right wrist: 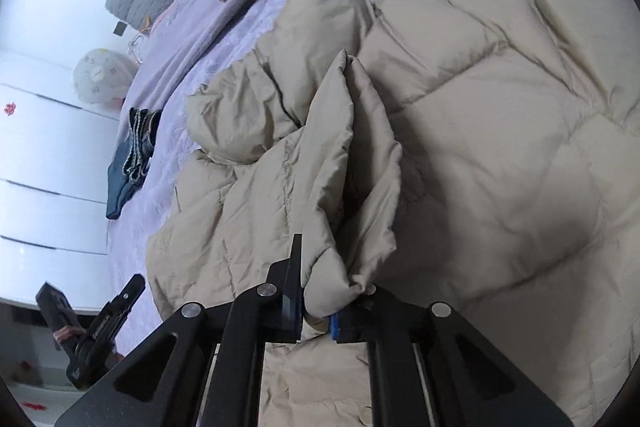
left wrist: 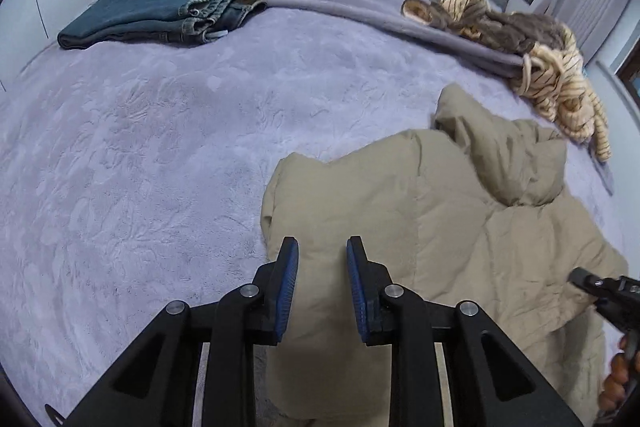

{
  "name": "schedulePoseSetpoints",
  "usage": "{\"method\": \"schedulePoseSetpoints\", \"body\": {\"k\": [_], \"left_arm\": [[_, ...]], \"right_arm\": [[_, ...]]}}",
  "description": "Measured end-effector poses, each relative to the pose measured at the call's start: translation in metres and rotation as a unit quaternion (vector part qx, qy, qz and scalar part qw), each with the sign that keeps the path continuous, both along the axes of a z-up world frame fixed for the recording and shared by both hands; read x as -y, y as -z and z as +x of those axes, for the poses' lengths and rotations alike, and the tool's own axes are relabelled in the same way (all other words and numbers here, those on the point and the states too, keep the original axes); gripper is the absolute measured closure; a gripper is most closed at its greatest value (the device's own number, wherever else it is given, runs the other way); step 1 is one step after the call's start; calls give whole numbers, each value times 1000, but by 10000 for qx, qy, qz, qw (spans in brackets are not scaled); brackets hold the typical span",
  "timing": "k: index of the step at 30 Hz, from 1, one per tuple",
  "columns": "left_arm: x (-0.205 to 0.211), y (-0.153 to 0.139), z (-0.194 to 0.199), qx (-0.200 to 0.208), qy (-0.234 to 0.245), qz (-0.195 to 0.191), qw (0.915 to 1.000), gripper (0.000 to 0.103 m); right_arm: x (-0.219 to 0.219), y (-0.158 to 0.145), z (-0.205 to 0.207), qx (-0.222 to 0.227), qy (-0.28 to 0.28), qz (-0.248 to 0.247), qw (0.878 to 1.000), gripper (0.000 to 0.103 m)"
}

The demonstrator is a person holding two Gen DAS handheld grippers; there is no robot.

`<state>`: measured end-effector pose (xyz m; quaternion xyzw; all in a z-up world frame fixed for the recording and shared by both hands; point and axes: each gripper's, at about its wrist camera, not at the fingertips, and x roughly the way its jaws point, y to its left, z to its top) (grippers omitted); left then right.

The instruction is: Fold large clothes

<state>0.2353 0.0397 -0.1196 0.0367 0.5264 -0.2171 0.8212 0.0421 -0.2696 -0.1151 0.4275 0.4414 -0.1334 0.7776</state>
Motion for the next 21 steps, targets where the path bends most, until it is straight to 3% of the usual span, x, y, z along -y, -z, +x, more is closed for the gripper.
{"method": "schedulePoseSetpoints", "body": {"k": [3, 7, 13, 16, 17, 20, 21], "left_arm": [[11, 27, -4, -144, -36, 333, 9993, 76], [19, 41, -10, -66, -35, 569, 9984, 76], [17, 28, -12, 20, 28, 778, 9970, 76], [10, 15, -19, 45, 28, 842, 9964, 75], [8, 10, -23, 28, 55, 821, 9966, 75], [4, -2, -36, -20, 138, 751, 9971, 75], [5, -5, -42, -43, 183, 736, 9971, 75]], "right_arm": [[8, 4, -10, -297, 72, -393, 9988, 93], [23, 35, -25, -779, 99, -446, 9959, 93], [27, 19, -42, -1205, 9, -1226, 9851, 87], [31, 10, -54, -1272, -102, -1145, 9852, 86], [33, 8, -59, -1236, -107, -1031, 9869, 80], [39, 1, -74, -1108, -10, -797, 9906, 38], [37, -1, -82, -1074, 26, -748, 9914, 34]]}}
